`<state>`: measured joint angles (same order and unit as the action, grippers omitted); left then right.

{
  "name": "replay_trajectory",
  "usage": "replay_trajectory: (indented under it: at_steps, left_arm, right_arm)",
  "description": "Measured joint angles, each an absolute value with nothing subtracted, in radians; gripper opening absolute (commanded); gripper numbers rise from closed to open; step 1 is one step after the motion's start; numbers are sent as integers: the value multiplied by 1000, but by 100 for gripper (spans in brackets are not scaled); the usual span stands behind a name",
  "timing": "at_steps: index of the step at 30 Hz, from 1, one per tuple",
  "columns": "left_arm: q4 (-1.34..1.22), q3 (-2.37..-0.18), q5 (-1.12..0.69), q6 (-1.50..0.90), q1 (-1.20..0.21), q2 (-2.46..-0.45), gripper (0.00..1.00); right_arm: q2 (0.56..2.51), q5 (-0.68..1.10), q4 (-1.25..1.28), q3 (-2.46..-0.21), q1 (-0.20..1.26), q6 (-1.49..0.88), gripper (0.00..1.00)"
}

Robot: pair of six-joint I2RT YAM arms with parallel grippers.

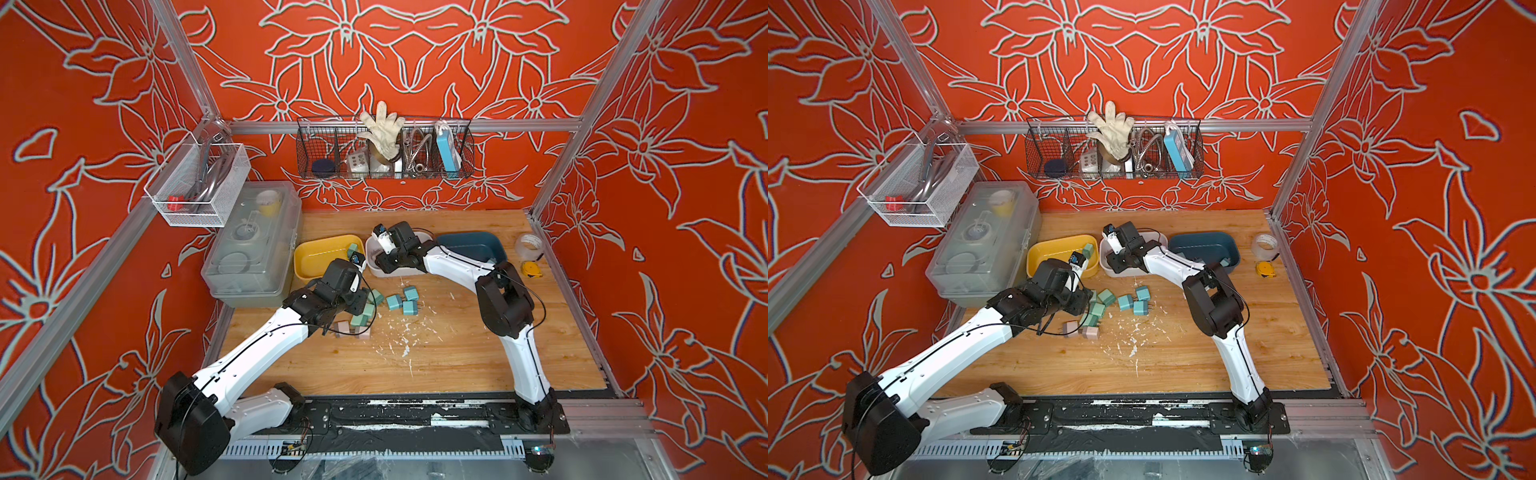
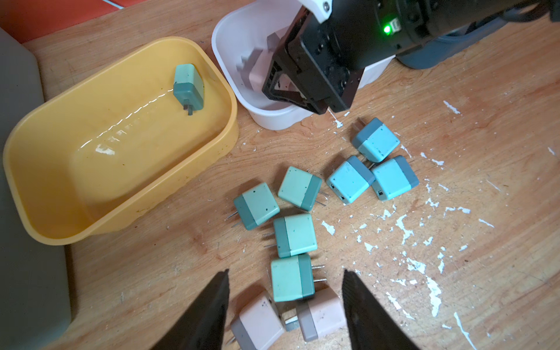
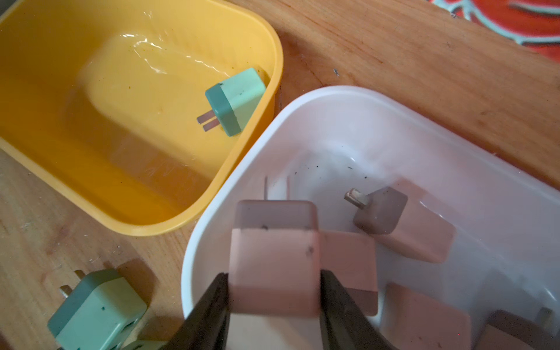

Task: Place the plugs by color into the storage box
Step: Place the plug in the storage box, then pick up the plug from the center of the board.

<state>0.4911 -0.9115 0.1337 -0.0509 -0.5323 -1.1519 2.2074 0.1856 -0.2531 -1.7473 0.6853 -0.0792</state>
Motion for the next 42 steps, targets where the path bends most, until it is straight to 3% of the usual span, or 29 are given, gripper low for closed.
replay_trajectory:
  at_steps: [8,16,37,42]
  left_arm:
    - [491,-912,138,-41,-536,-1184,61]
    - [488,-914,147,-33,-536,-1224,62]
    - [464,-1097,159,0,-480,-1393,59]
    - [439,-1113,135,0,-473,-1454,58]
  right_arm:
    - [2207,231,-254,-1747,677,-97,51]
    - [2207,352,-247,-1752,617,-152,44]
    - [2252,624,-244,-1873,403,-295,38]
    - [2254,733,-215,-1873,372,-317,31]
